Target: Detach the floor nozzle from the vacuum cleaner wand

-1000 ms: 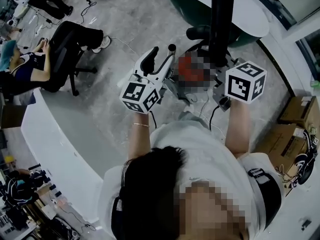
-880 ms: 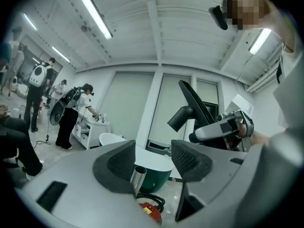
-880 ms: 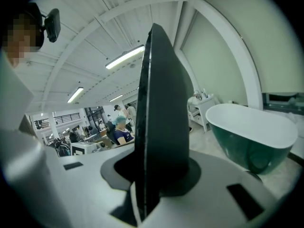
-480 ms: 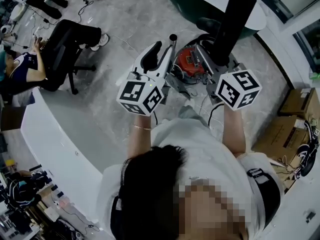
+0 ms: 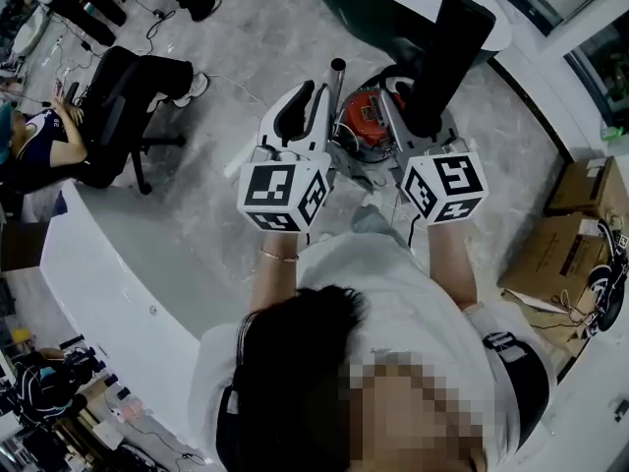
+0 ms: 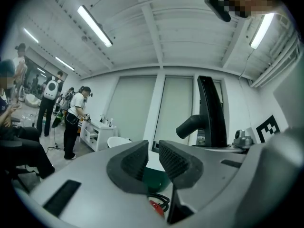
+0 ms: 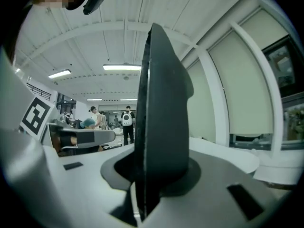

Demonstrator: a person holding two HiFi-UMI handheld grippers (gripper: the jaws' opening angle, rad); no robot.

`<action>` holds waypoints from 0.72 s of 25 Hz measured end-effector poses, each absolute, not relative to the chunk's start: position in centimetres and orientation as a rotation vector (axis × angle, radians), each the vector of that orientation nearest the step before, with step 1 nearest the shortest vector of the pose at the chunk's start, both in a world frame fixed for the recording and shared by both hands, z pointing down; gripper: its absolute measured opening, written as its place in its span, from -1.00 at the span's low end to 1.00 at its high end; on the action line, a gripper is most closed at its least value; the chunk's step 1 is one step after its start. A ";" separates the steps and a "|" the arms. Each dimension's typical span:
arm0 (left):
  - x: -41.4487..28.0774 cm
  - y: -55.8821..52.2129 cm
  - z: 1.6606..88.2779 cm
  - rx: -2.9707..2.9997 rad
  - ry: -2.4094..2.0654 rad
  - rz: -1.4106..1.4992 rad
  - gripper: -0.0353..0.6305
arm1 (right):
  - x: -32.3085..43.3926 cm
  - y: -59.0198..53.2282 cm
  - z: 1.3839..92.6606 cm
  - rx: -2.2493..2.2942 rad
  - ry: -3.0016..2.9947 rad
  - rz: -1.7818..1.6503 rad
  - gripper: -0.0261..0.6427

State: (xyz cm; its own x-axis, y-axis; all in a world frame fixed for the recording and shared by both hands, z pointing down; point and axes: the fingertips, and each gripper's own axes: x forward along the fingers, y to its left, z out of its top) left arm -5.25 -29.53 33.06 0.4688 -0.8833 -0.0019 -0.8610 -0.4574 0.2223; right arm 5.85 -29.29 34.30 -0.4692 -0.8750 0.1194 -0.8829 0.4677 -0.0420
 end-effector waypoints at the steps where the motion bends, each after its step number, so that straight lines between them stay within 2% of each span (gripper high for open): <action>1: -5.2 -29.4 33.4 2.524 -1.520 -0.156 -0.71 | 5.9 -29.1 34.5 1.596 -2.609 0.152 -0.61; 5: -5.2 -28.6 34.2 2.518 -1.526 -0.118 -0.82 | 6.0 -28.1 35.2 1.658 -2.568 0.156 -0.61; 18: -4.1 -25.7 36.9 2.575 -1.588 0.138 -0.86 | 3.9 -24.6 37.1 1.707 -2.496 0.136 -0.60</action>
State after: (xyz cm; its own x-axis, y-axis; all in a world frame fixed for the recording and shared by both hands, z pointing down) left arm -4.13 -25.70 36.90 0.4478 -0.8836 0.1369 -0.8940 -0.4455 0.0487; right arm 3.88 -24.55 37.14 -0.3594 -0.9218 0.1452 -0.9321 0.3620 -0.0091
